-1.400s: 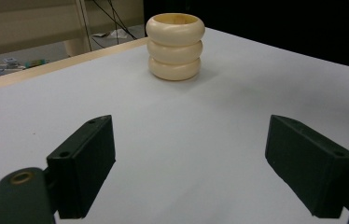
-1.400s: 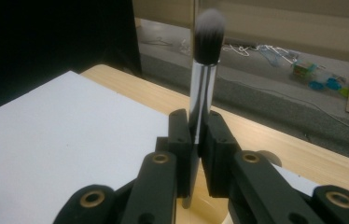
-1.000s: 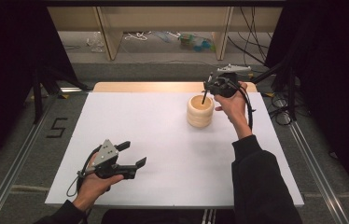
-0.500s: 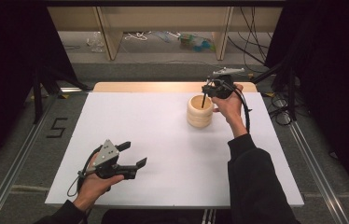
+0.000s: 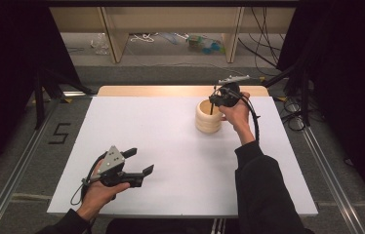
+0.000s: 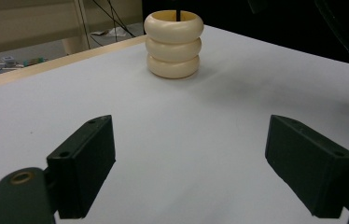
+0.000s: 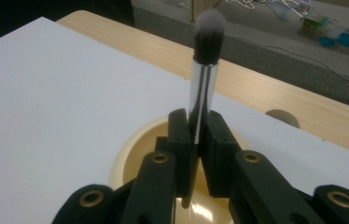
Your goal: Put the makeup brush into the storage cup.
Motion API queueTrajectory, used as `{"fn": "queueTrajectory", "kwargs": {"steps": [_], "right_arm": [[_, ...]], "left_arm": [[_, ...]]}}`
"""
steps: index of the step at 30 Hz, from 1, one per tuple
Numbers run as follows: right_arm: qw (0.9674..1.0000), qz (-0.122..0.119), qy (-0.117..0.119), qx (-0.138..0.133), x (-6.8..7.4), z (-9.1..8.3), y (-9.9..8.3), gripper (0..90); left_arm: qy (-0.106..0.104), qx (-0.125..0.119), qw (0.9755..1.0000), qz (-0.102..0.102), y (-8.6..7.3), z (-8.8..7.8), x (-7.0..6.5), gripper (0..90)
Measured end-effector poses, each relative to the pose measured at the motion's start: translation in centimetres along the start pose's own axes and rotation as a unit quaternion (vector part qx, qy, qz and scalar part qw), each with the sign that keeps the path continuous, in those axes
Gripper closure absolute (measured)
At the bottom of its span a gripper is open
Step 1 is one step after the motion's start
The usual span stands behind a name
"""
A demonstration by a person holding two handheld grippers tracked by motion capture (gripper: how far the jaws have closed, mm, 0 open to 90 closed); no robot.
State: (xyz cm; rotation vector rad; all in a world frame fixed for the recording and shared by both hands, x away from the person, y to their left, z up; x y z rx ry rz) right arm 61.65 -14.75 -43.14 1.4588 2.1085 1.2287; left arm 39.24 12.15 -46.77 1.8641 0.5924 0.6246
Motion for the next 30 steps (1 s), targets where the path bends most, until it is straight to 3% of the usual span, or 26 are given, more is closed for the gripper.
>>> {"fn": "queueTrajectory", "kwargs": {"steps": [2, 4, 5, 10, 17, 20, 21, 25, 30], "right_arm": [[1.0, 0.001, -0.001, 0.002, 0.0, 0.0, -0.1, 79.8], [0.9999, -0.004, -0.014, -0.009, -0.4, 0.1, 0.1, 63.8], [0.9996, 0.014, -0.022, -0.008, -0.4, -0.1, 0.1, 52.6], [0.9979, 0.038, -0.031, -0.043, -0.7, -0.9, 0.9, 31.5], [0.9973, 0.039, -0.03, -0.054, -0.5, -2.2, 0.3, 29.5], [0.9978, 0.023, -0.023, -0.058, -0.2, -2.7, 0.0, 27.8], [0.9975, 0.025, -0.027, -0.061, 0.0, -3.0, 0.0, 28.1], [0.9952, 0.026, -0.009, -0.094, 1.0, -4.4, 0.1, 27.9], [0.994, 0.002, 0.008, -0.109, 2.6, -6.0, -1.0, 26.5]], "left_arm": [[0.0, 0.0, 1.0, 0.0, 0.0, 0.0, 0.0, 16.1], [0.0, 0.001, 1.0, 0.0, 0.0, 0.0, 0.0, 16.0], [0.001, -0.001, 1.0, -0.006, 0.0, 0.0, 0.0, 16.0], [0.002, -0.001, 1.0, -0.002, 0.0, 0.0, 0.1, 16.0], [0.006, -0.001, 1.0, -0.002, 0.0, -0.1, 0.2, 16.0], [0.007, -0.001, 1.0, -0.005, 0.0, -0.1, 0.3, 16.0], [0.005, -0.002, 1.0, -0.005, 0.0, -0.1, 0.3, 16.0], [0.006, -0.002, 1.0, -0.004, 0.0, -0.1, 0.3, 16.0], [0.007, -0.001, 1.0, -0.003, 0.0, -0.1, 0.4, 16.0]]}}
Point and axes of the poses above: each handheld gripper's, and its own axes: z roughly forward along the jaws, y roughly out of its top, x roughly to its left, the point moved 8 cm from there along z, roughly forward along the jaws, and after that the axes turned 12 degrees about z, right-handed, at the moved point
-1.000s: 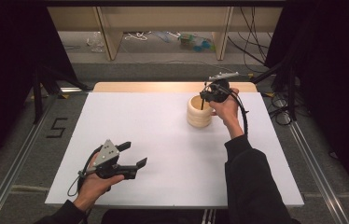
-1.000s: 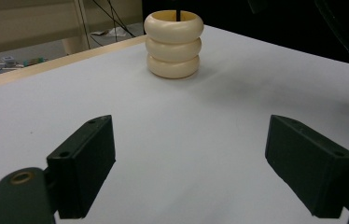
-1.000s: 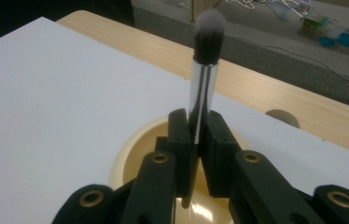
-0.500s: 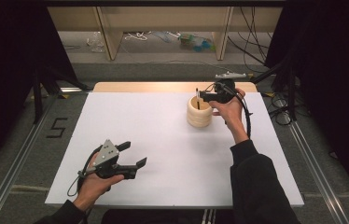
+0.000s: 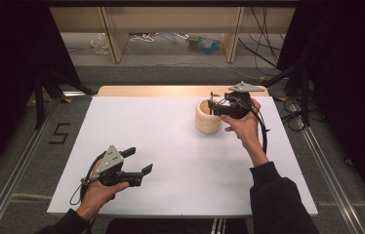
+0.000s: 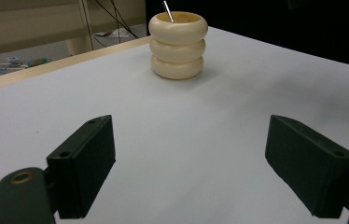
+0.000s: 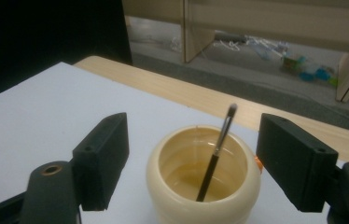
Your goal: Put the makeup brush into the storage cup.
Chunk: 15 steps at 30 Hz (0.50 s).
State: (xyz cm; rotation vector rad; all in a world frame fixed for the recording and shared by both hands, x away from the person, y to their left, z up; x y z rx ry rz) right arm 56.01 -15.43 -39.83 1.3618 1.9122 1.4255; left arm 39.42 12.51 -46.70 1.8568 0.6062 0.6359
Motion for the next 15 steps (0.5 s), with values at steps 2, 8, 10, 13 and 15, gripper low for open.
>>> {"fn": "queueTrajectory", "kwargs": {"steps": [2, 8, 10, 13, 15], "right_arm": [[1.0, -0.007, 0.003, 0.004, 0.3, -0.5, -0.4, 25.4], [0.9998, -0.008, 0.017, 0.001, 0.7, -1.4, -1.2, 24.4], [0.9997, 0.004, 0.022, 0.007, 0.8, -1.8, -1.4, 24.2], [0.9996, 0.002, 0.028, -0.003, 1.0, -2.4, -1.5, 24.3], [0.9995, 0.003, 0.03, -0.003, 1.1, -2.7, -1.7, 24.3]], "left_arm": [[0.0, -0.001, 1.0, 0.0, 0.0, 0.0, 0.0, 16.0], [0.0, 0.0, 1.0, 0.005, 0.1, -0.1, 0.0, 16.0], [-0.001, 0.0, 1.0, 0.002, 0.1, -0.1, 0.0, 16.0], [-0.003, -0.003, 1.0, 0.001, 0.1, 0.0, -0.1, 16.0], [-0.001, 0.0, 1.0, 0.007, 0.1, -0.1, 0.0, 16.0]]}}
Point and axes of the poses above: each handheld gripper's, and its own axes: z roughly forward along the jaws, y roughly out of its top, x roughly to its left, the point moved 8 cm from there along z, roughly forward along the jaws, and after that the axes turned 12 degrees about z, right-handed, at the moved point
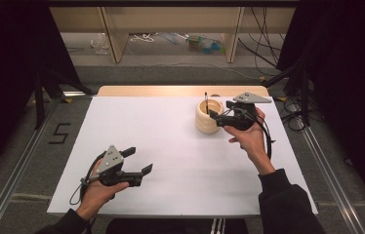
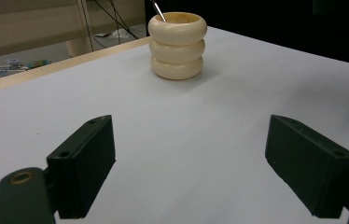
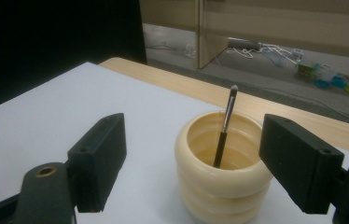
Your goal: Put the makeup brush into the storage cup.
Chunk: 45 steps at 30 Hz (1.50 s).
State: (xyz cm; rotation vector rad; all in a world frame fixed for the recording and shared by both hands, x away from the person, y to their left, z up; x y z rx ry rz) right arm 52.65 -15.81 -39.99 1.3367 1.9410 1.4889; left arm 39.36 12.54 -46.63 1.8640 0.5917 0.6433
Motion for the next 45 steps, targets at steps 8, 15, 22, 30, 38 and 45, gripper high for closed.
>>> {"fn": "queueTrajectory", "kwargs": {"steps": [8, 15, 22, 30, 38, 45], "right_arm": [[0.9999, -0.006, 0.013, -0.005, 1.1, -1.0, -0.8, 22.6], [0.9996, -0.012, 0.025, -0.001, 2.2, -1.8, -1.7, 22.2], [0.9993, -0.018, 0.032, 0.002, 2.5, -2.5, -3.1, 22.7], [0.999, -0.012, 0.042, 0.0, 2.5, -3.2, -4.1, 22.2], [0.9987, -0.026, 0.042, -0.008, 2.8, -3.7, -4.8, 16.0], [0.9978, -0.046, 0.047, 0.0, 3.8, -4.2, -5.6, 16.1]], "left_arm": [[0.001, -0.001, 1.0, -0.002, 0.0, 0.0, 0.0, 16.0], [0.003, -0.002, 1.0, -0.002, 0.0, -0.1, 0.3, 16.0], [0.003, -0.004, 1.0, -0.003, 0.1, -0.1, 0.3, 16.0], [0.005, -0.003, 0.9999, -0.009, 0.0, -0.1, 0.3, 16.0], [0.005, -0.003, 1.0, -0.001, 0.1, -0.1, 0.4, 16.0], [0.007, -0.003, 1.0, -0.003, 0.1, -0.2, 0.4, 16.0]]}}
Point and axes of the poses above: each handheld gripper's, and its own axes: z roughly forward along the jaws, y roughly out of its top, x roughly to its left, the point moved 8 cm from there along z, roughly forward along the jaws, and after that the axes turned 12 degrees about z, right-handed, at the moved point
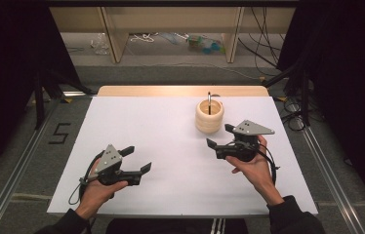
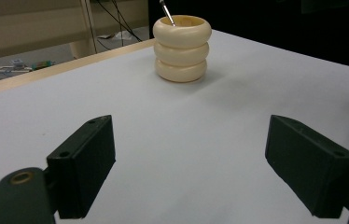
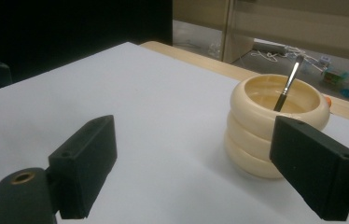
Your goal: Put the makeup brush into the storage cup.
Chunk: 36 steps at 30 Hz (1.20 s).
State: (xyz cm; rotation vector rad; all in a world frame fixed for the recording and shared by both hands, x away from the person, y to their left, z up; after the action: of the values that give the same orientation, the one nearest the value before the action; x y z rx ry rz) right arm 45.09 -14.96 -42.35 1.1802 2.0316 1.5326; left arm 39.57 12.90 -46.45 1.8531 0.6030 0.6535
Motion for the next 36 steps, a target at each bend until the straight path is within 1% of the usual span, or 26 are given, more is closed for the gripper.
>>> {"fn": "queueTrajectory", "kwargs": {"steps": [3, 7, 8, 9, 10, 11, 12, 13, 14, 16, 17, 18, 19, 21, 22, 23, 25, 26, 27, 29, 30, 31, 32, 33, 35, 36], "right_arm": [[0.9999, 0.007, 0.009, -0.002, 0.3, -0.3, -0.2, 16.2], [0.9998, 0.014, 0.012, 0.001, 0.3, -0.7, -0.6, 16.2], [0.9997, 0.021, 0.013, -0.002, 0.4, -0.8, -0.7, 16.2], [0.9995, 0.026, 0.019, 0.006, 0.6, -0.9, -0.9, 16.2], [0.9996, 0.023, 0.015, 0.004, 0.5, -1.0, -1.0, 16.2], [0.9995, 0.027, 0.016, 0.004, 0.6, -1.1, -1.1, 16.2], [0.9995, 0.025, 0.018, 0.007, 0.6, -1.1, -1.2, 16.2], [0.9992, 0.031, 0.023, 0.004, 0.7, -1.1, -1.4, 16.2], [0.9993, 0.028, 0.02, 0.014, 0.6, -1.3, -1.6, 16.2], [0.9995, 0.026, 0.019, 0.005, 0.6, -1.3, -1.7, 16.2], [0.9993, 0.03, 0.021, 0.009, 0.6, -1.4, -1.8, 16.2], [0.9994, 0.026, 0.021, 0.01, 0.5, -1.5, -1.9, 16.2], [0.9991, 0.032, 0.025, 0.008, 0.7, -1.5, -2.0, 16.2], [0.999, 0.032, 0.03, 0.006, 0.7, -1.5, -2.1, 16.2], [0.9991, 0.031, 0.027, 0.008, 0.7, -1.6, -2.2, 16.2], [0.9992, 0.028, 0.025, 0.016, 0.7, -1.8, -2.3, 16.2], [0.9994, 0.022, 0.022, 0.014, 0.6, -1.8, -2.4, 16.3], [0.9993, 0.023, 0.024, 0.016, 0.6, -1.9, -2.5, 16.4], [0.9992, 0.024, 0.029, 0.017, 0.7, -1.8, -2.6, 16.4], [0.9993, 0.025, 0.025, 0.011, 0.7, -1.8, -2.8, 16.5], [0.9992, 0.023, 0.029, 0.013, 0.7, -1.8, -2.8, 16.5], [0.9993, 0.023, 0.026, 0.017, 0.6, -2.0, -2.9, 16.5], [0.9992, 0.027, 0.028, 0.011, 0.7, -1.9, -2.9, 16.5], [0.9989, 0.031, 0.031, 0.015, 0.7, -2.0, -3.1, 16.5], [0.9993, 0.027, 0.024, 0.011, 0.5, -2.1, -3.1, 16.5], [0.999, 0.031, 0.027, 0.015, 0.6, -2.2, -3.2, 16.5]], "left_arm": [[0.0, -0.002, 1.0, -0.002, 0.0, 0.0, 0.0, 16.0], [0.001, 0.0, 1.0, -0.002, 0.0, 0.0, 0.0, 16.0], [0.001, 0.0, 1.0, -0.002, 0.0, 0.0, 0.0, 16.0], [0.001, 0.0, 1.0, -0.008, 0.0, 0.0, -0.1, 16.0], [0.001, 0.0, 1.0, -0.007, 0.0, 0.1, 0.0, 16.0], [0.001, 0.0, 1.0, -0.007, 0.0, 0.0, 0.0, 16.0], [0.002, 0.0, 1.0, -0.002, 0.0, 0.0, 0.0, 16.0], [0.002, 0.0, 1.0, -0.002, 0.0, 0.0, 0.0, 16.0], [0.003, 0.0, 1.0, -0.003, 0.0, 0.0, 0.1, 16.0], [0.003, 0.0, 1.0, -0.002, 0.0, 0.0, 0.1, 16.0], [0.002, 0.0, 1.0, -0.002, 0.0, 0.0, 0.1, 16.0], [0.002, 0.0, 1.0, -0.002, 0.0, 0.0, 0.1, 16.0], [0.002, 0.0, 1.0, -0.008, 0.0, 0.0, 0.0, 16.0], [0.001, 0.0, 1.0, -0.007, -0.1, 0.0, 0.0, 16.0], [0.002, 0.001, 1.0, -0.004, -0.1, 0.0, 0.0, 16.0], [0.002, 0.001, 1.0, -0.003, -0.1, 0.0, 0.0, 16.0], [0.001, 0.002, 1.0, -0.002, -0.1, 0.0, 0.0, 16.0], [0.001, 0.002, 1.0, -0.002, -0.1, 0.0, 0.0, 16.0], [0.002, 0.002, 1.0, -0.008, -0.1, 0.0, -0.1, 16.0], [0.003, 0.002, 1.0, -0.007, -0.1, 0.0, 0.0, 16.0], [0.003, 0.002, 1.0, -0.007, -0.1, 0.0, 0.0, 16.0], [0.003, 0.002, 1.0, -0.007, -0.1, 0.0, 0.0, 16.0], [0.002, 0.002, 1.0, -0.003, -0.1, 0.0, 0.0, 16.0], [0.002, 0.002, 1.0, -0.004, -0.1, 0.0, 0.0, 16.0], [0.001, 0.002, 1.0, -0.003, -0.1, 0.0, 0.0, 16.0], [0.001, 0.002, 1.0, -0.004, -0.1, 0.0, 0.0, 16.0]]}}
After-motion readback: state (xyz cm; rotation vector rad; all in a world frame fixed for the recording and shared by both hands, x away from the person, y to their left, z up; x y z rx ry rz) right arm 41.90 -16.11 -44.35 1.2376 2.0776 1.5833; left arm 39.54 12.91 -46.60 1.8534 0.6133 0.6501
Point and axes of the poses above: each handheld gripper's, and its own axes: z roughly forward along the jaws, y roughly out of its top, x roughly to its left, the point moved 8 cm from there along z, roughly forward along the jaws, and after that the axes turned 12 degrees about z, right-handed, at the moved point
